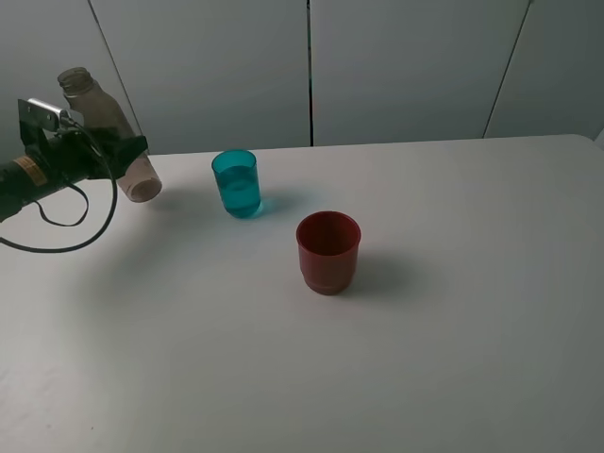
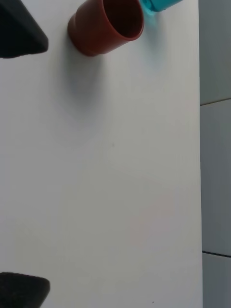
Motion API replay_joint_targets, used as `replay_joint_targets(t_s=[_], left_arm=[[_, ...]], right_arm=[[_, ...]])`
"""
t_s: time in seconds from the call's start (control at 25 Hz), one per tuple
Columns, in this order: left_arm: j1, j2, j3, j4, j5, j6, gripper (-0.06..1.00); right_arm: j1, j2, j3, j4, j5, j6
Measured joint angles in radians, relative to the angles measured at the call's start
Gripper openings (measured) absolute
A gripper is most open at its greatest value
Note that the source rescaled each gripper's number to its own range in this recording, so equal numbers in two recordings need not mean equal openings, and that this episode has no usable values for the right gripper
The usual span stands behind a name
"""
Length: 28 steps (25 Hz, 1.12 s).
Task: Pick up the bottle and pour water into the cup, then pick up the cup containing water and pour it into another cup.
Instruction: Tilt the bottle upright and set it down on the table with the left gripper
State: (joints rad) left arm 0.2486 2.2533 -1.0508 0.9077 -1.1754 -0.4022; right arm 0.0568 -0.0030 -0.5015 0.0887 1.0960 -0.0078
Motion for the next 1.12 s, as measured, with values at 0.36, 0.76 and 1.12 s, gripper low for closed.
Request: replay_joint_targets(t_s=[0.36, 0.76, 1.12], left_arm=[[0.000, 0.014, 0.000, 0.025, 0.021, 0.061, 0.01], [0.000, 0.014, 0.000, 0.049, 0.072, 0.050, 0.01], [0.000, 0.014, 0.000, 0.045, 0.074, 0.042, 0.01]], right_arm=[[0.000, 0.000, 0.000, 0.000, 0.000, 0.000], [0.000, 0.000, 0.000, 0.000, 0.000, 0.000], [0.000, 0.000, 0.000, 0.000, 0.000, 0.000]])
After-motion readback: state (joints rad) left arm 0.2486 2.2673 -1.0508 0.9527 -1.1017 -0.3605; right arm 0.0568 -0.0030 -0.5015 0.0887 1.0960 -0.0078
